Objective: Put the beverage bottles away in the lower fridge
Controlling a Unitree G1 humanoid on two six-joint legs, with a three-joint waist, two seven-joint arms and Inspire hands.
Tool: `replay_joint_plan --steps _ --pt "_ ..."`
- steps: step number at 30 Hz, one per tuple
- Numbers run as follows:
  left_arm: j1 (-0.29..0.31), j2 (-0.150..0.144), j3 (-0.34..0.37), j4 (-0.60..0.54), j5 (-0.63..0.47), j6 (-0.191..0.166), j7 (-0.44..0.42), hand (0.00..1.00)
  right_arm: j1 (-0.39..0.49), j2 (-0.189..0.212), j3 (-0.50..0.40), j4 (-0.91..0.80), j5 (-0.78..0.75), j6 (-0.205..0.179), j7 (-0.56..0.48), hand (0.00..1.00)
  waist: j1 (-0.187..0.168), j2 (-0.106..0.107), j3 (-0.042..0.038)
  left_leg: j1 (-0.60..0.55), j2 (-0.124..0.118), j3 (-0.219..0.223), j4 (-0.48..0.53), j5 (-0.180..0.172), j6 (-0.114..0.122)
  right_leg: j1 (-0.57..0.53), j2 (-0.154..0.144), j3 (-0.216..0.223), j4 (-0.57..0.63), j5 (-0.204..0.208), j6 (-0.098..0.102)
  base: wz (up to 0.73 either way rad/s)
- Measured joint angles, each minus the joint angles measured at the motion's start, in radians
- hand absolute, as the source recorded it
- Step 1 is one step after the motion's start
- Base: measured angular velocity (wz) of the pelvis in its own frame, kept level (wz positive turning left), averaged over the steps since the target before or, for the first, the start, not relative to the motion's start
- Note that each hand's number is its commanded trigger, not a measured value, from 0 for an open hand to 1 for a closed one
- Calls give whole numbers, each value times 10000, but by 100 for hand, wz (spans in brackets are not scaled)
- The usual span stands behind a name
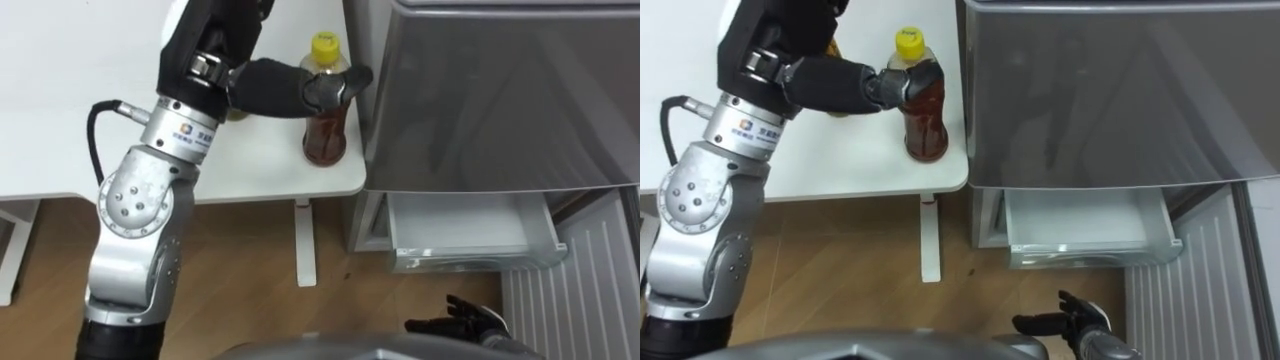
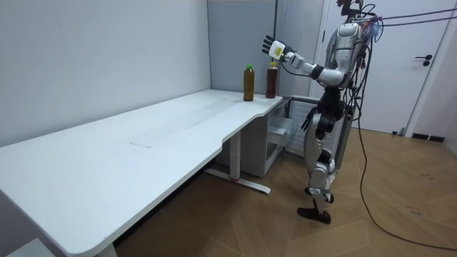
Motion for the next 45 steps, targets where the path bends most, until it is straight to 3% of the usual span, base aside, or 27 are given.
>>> replay_joint_plan --steps 10,21,32,45 --pt "2 29 -362 1015 1 18 -34 0 -9 -8 91 -112 -4 32 100 0 -101 -1 -4 -54 -6 -3 17 0 0 -24 -2 17 -5 0 0 1" --pt "113 99 -363 1054 13 18 -473 0 -23 -39 105 -132 -2 43 229 0 -71 -5 -3 -104 -9 -2 -7 0 0 -128 3 119 4 0 0 -1" --pt "485 106 -366 2189 17 136 -361 0 9 -38 236 -305 4 179 218 0 -97 -108 40 -42 5 158 -15 1 1 -93 0 125 31 1 0 -1" --pt "486 97 -349 2881 0 127 -347 0 20 -40 206 -329 1 165 204 0 -55 -41 13 -15 30 211 -16 1 1 -62 27 206 36 6 -10 0"
